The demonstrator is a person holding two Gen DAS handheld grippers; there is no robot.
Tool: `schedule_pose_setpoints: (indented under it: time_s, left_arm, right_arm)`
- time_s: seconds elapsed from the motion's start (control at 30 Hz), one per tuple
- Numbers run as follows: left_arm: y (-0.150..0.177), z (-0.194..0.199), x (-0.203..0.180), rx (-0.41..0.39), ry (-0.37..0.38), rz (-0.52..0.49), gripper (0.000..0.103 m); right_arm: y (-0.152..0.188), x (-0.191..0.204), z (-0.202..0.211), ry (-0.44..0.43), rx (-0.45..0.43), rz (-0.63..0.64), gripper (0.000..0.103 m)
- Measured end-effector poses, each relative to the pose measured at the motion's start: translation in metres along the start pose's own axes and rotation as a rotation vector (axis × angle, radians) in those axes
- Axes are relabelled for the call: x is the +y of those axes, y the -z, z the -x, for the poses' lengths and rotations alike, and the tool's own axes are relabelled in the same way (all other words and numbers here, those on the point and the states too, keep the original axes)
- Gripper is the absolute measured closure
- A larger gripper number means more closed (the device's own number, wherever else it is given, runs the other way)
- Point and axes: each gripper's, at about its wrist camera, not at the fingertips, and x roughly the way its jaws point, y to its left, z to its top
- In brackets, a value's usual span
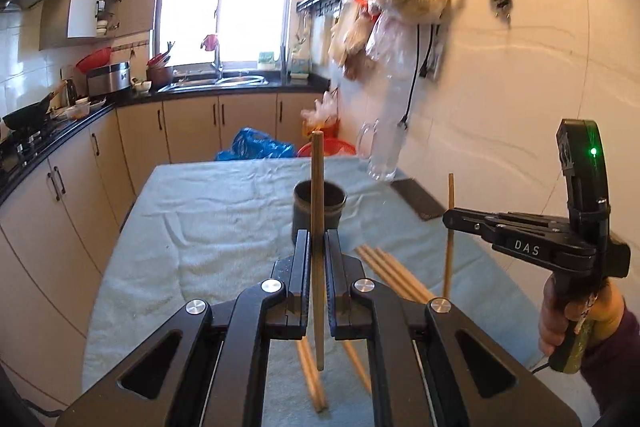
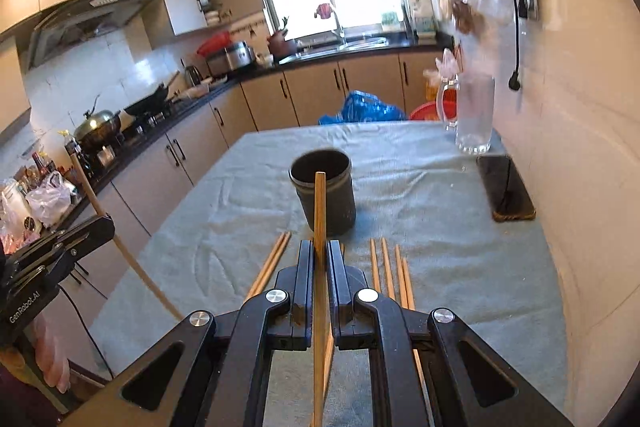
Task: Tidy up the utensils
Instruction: 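Lift the chopsticks upright with both tools and carry them over the black holder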
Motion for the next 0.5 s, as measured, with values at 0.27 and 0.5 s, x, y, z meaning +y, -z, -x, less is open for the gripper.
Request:
schedule_pose_setpoints:
  time_s: [0.27,0.5]
  left_arm:
    - [-0.070,-0.029,-0.001,-0.057,-0.015,0.001,0.097]
    - [-0.136,-0.074,0.004,-0.099,-0.028,0.051,0.097]
  right_arm:
    - [-0.063,0.001,0.016,0.000,-0.115,0.006,0.096]
    - [-0.138,0.008,0.003,-0.003,-0.236,0.007,0.096]
